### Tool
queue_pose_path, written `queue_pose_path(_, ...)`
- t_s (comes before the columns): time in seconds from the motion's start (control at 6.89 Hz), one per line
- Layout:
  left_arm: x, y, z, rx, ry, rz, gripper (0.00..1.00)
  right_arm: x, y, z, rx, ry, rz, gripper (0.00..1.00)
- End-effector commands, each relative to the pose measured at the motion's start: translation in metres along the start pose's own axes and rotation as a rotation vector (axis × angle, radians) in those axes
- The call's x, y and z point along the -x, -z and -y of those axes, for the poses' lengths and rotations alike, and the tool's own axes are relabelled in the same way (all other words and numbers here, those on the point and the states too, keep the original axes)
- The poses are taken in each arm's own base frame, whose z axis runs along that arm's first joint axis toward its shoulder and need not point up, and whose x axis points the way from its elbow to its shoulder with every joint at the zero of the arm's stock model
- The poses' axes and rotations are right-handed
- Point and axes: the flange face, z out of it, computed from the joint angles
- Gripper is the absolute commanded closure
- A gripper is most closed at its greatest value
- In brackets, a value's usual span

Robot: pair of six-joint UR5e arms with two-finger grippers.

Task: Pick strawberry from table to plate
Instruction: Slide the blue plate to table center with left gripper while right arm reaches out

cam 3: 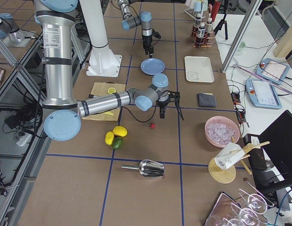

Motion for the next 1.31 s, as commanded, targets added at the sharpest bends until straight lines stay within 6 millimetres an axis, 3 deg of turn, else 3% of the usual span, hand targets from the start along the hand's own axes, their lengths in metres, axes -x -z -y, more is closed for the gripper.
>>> queue_pose_path(0.0, -0.001, 0.006, 0.007, -0.009, 0.005, -0.007, 0.0, -0.024, -0.017, -0.022, 0.028, 0.006, -0.055, 0.0)
queue_pose_path(0.29, -0.001, 0.007, 0.007, -0.008, 0.005, -0.008, 0.0, -0.036, -0.027, -0.031, 0.053, 0.009, -0.068, 0.0)
queue_pose_path(0.58, 0.0, 0.008, 0.009, -0.011, 0.007, -0.01, 0.0, -0.032, -0.047, -0.037, 0.086, 0.022, -0.079, 0.0)
queue_pose_path(0.73, 0.0, 0.008, 0.009, -0.011, 0.007, -0.01, 0.0, -0.031, -0.048, -0.038, 0.09, 0.033, -0.078, 0.01)
queue_pose_path(1.16, -0.002, 0.009, 0.009, -0.011, 0.006, -0.014, 0.0, -0.036, -0.05, -0.041, 0.099, 0.05, -0.084, 0.31)
